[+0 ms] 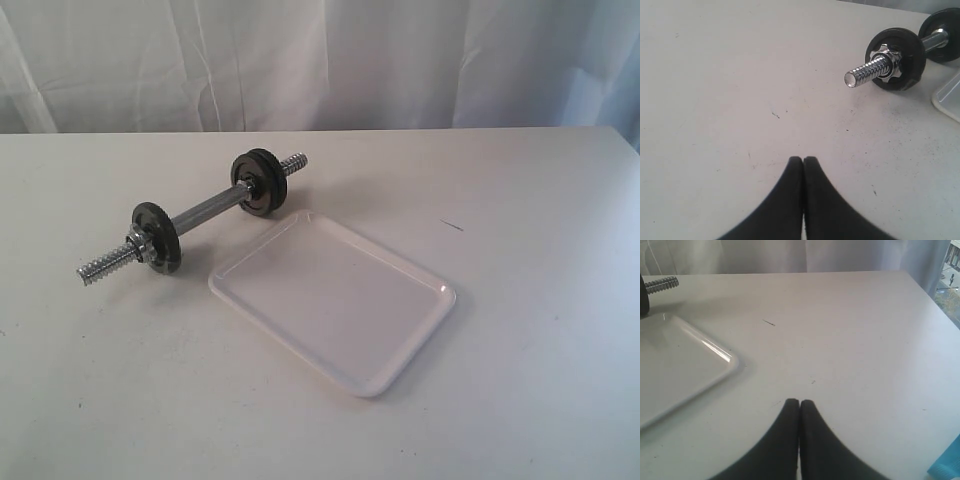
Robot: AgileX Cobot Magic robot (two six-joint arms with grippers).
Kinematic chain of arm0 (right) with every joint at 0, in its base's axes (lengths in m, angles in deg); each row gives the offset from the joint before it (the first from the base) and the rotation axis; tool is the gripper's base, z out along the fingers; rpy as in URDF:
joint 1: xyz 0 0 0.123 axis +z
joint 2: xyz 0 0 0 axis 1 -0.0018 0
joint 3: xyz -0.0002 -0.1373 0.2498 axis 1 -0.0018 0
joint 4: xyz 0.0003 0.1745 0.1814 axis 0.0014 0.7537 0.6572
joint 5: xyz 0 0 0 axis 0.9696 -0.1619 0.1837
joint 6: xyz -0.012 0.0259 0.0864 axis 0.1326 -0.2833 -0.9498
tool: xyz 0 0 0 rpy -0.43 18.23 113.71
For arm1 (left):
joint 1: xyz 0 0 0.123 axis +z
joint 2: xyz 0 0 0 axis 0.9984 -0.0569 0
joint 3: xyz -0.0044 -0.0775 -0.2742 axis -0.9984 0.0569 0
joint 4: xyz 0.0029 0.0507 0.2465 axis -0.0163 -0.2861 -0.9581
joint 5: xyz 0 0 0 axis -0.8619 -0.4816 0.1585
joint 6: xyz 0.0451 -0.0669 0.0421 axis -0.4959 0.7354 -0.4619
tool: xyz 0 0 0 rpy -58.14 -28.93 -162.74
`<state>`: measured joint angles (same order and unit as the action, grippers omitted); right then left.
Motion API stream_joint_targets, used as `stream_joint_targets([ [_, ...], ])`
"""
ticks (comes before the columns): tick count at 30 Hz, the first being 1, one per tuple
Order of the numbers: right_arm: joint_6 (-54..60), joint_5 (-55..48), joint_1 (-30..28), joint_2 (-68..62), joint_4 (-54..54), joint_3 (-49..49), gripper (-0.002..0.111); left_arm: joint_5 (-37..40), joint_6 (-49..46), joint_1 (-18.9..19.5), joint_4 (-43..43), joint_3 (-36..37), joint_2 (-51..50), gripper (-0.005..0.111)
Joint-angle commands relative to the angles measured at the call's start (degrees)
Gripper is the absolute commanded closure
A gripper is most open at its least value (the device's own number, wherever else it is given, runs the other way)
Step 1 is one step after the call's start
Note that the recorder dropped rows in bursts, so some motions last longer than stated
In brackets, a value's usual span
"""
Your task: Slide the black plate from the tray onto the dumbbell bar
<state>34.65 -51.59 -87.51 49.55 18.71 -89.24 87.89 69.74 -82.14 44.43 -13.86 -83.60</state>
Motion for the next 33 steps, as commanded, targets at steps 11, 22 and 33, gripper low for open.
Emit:
stream_joint_targets([
  [11, 0.00, 0.63, -0.15, 0.37, -0.36, -0.26, 0.108, 0.22, 0.32, 0.08, -0.07, 0.23, 0.32, 0.107],
  [22, 0.00, 0.63, -0.15, 0.37, -0.36, -0.26, 0.108, 0.22, 0.32, 0.08, -1.14, 0.23, 0.32, 0.107],
  [33, 0.00, 0.63, -0.15, 0.37, -0.36, -0.26, 0.108, 0.22, 0.32, 0.08, -1.14, 0.23, 0.32, 0.107],
])
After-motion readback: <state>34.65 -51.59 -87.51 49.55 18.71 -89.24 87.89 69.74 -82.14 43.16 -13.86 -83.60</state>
